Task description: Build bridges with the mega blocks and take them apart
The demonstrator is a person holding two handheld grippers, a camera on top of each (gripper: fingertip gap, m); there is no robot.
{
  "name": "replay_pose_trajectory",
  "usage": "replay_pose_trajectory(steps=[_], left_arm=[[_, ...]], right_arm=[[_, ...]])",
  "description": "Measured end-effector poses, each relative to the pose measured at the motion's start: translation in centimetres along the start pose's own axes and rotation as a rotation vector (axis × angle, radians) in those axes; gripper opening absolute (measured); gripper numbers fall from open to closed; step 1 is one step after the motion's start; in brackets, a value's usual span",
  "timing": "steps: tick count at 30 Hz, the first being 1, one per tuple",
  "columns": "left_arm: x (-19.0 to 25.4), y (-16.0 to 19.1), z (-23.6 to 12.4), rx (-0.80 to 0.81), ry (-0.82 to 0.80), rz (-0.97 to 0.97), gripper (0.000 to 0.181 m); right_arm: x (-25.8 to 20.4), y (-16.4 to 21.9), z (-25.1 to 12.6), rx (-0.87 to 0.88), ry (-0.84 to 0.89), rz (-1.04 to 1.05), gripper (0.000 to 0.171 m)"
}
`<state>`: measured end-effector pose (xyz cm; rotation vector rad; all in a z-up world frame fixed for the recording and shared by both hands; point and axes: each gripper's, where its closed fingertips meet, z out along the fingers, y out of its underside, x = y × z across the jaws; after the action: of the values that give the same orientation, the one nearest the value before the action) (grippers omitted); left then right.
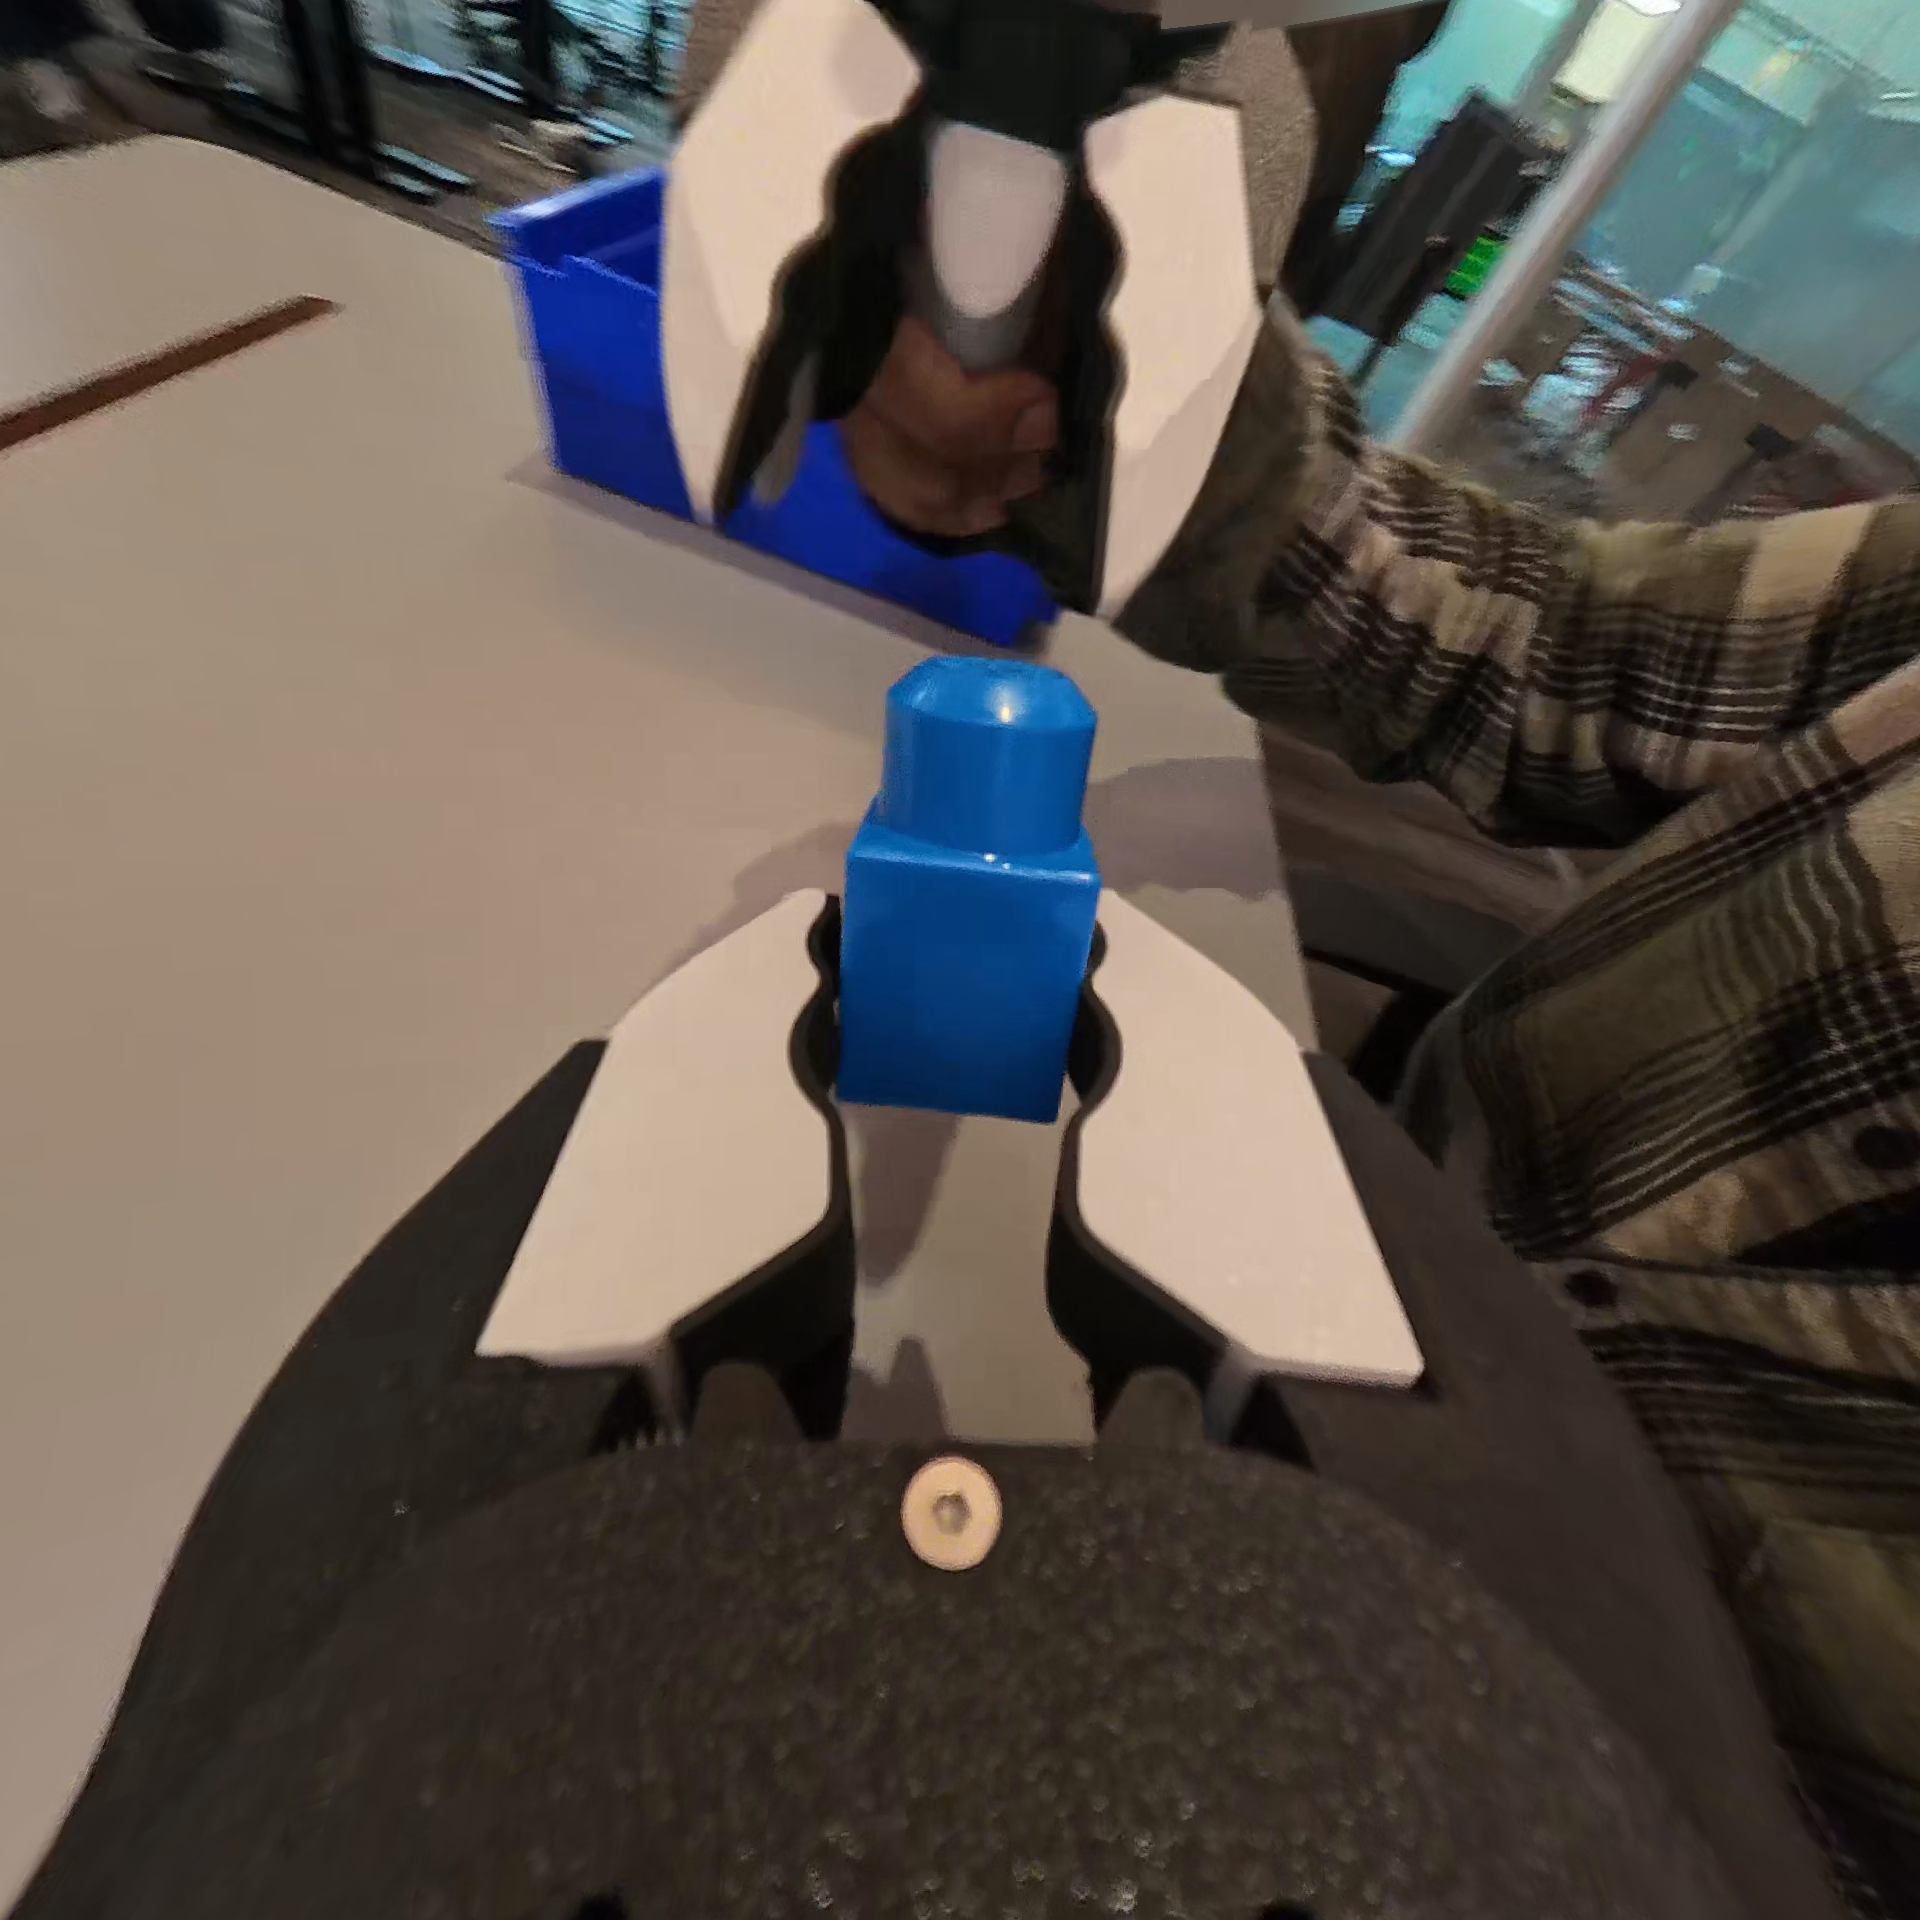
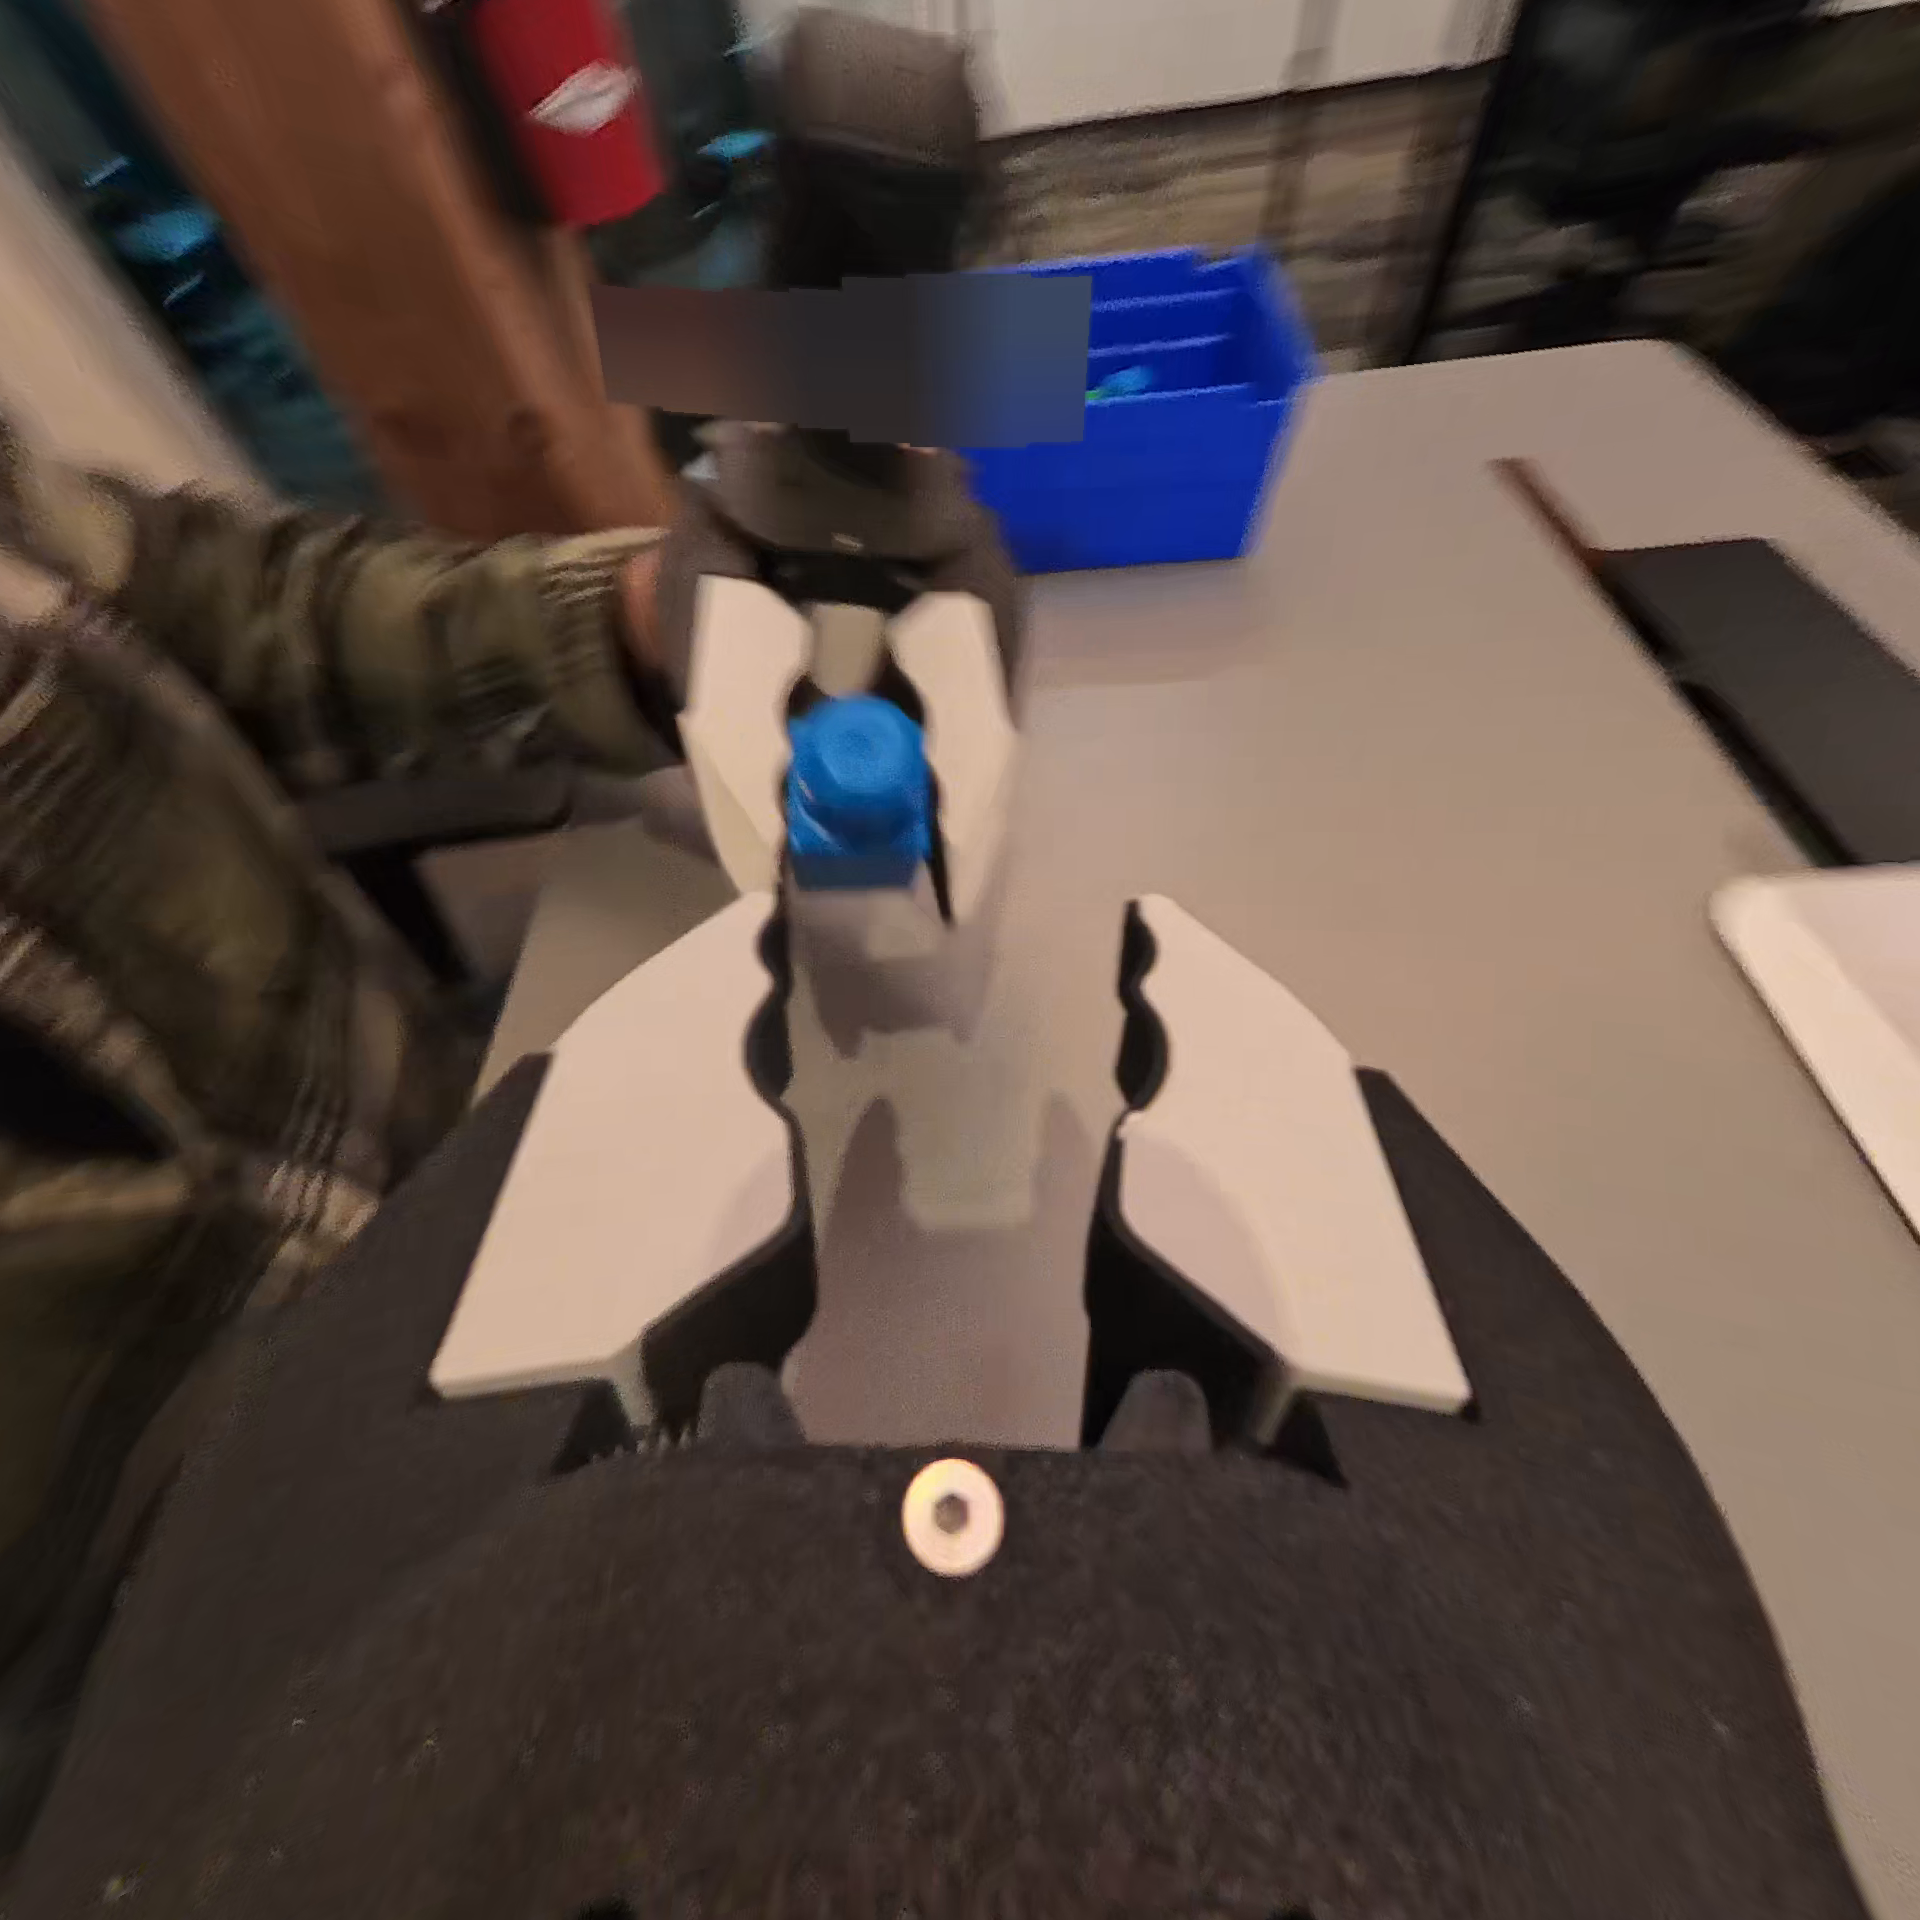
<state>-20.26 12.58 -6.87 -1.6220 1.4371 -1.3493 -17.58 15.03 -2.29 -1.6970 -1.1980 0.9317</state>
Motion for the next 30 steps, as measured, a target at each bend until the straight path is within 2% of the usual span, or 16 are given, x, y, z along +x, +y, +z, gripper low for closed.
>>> replay_pose_trajectory(steps=[2,3,6,9,12,14,16,20,27,30], left_arm=[[-2.1,-0.2,-4.2,0.028,-0.189,0.009,0.042],[-3.3,-0.3,-7.1,0.037,-0.307,0.015,0.042],[-7.0,-0.3,-17.8,0.056,-0.677,0.034,0.042],[-9.8,1.8,-28.5,0.006,-0.964,-0.038,0.042],[-11.8,5.7,-36.7,-0.054,-1.138,-0.178,0.043],[-12.8,8.3,-40.0,-0.066,-1.184,-0.268,0.043],[-13.7,10.3,-41.7,-0.054,-1.186,-0.347,0.043],[-14.8,12.8,-42.5,-0.078,-1.174,-0.421,0.043],[-15.9,14.7,-41.5,-0.128,-1.137,-0.469,0.044],[-15.9,14.8,-41.5,-0.124,-1.150,-0.470,0.050]], right_arm=[[2.0,0.8,-1.8,0.060,0.195,0.105,0.078],[2.5,1.6,-2.8,0.086,0.274,0.155,0.078],[3.1,4.7,-5.5,0.132,0.457,0.314,0.089],[2.7,7.6,-7.6,0.129,0.591,0.398,0.095],[1.8,9.5,-8.7,0.108,0.668,0.421,0.096],[1.0,10.2,-8.6,0.100,0.667,0.440,0.097],[0.2,10.3,-8.1,0.104,0.644,0.447,0.096],[-0.9,10.7,-7.0,0.084,0.603,0.444,0.093],[-1.1,11.5,-6.7,0.054,0.616,0.451,0.093],[-1.0,11.8,-6.9,0.042,0.629,0.450,0.094]])
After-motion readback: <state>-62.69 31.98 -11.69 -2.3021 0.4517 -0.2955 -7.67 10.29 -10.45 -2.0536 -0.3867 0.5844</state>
